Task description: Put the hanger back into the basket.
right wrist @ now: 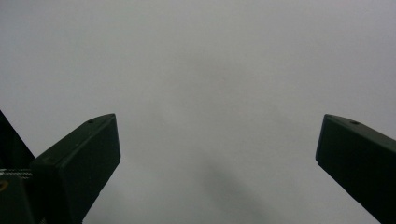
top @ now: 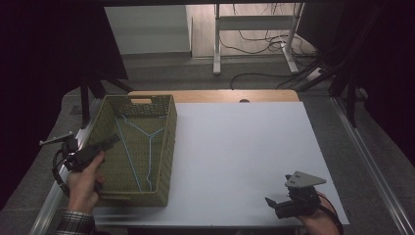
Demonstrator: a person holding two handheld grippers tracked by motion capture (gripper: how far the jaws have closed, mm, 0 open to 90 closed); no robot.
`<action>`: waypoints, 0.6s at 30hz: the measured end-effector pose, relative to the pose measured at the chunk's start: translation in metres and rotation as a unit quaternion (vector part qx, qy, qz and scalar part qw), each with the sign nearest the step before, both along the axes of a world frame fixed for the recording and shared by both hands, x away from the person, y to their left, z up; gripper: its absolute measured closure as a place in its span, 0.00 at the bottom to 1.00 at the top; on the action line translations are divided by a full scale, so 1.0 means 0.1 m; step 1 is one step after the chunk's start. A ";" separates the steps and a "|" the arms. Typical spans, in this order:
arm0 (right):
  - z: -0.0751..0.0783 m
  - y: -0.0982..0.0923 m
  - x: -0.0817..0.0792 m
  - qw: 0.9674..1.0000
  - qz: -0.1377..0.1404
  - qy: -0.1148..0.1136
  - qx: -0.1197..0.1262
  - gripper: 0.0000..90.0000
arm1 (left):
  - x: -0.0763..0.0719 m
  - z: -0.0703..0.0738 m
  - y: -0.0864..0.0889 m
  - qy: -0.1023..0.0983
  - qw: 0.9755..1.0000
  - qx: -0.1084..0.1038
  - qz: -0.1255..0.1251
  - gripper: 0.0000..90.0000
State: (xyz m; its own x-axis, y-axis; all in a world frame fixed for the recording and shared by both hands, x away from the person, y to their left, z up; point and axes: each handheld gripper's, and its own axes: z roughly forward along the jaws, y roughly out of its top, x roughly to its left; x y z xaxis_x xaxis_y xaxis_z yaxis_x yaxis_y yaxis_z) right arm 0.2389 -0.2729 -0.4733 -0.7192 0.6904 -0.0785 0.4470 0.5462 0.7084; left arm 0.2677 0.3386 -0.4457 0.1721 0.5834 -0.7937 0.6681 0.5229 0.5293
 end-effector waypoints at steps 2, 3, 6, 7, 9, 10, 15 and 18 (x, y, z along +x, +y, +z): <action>0.00 0.00 0.00 1.000 0.000 0.000 0.000 0.00 | 0.01 0.01 -0.01 -0.003 1.000 0.006 -0.008 0.26; 0.00 0.00 0.00 1.000 0.000 0.000 0.000 0.00 | 0.01 0.01 -0.01 -0.003 1.000 0.006 -0.008 0.25; 0.00 0.00 0.00 1.000 -0.001 0.000 0.001 0.00 | 0.02 0.03 -0.05 -0.005 0.999 0.026 -0.020 0.20; 0.00 0.00 0.00 1.000 -0.001 0.000 0.001 0.00 | 0.02 0.03 -0.07 -0.005 0.999 0.032 -0.023 0.18; 0.00 0.00 0.00 1.000 0.000 0.000 0.001 0.00 | 0.03 0.04 -0.08 -0.004 0.999 0.045 -0.029 0.15; 0.00 0.00 0.00 1.000 0.000 0.000 0.001 0.00 | 0.03 0.04 -0.08 -0.004 0.999 0.045 -0.029 0.15; 0.00 0.00 0.00 1.000 0.000 0.000 0.001 0.00 | 0.03 0.05 -0.12 -0.008 0.996 0.076 -0.045 0.11; 0.00 0.00 0.00 1.000 0.000 0.000 0.001 0.00 | 0.03 0.06 -0.16 -0.007 0.993 0.100 -0.058 0.10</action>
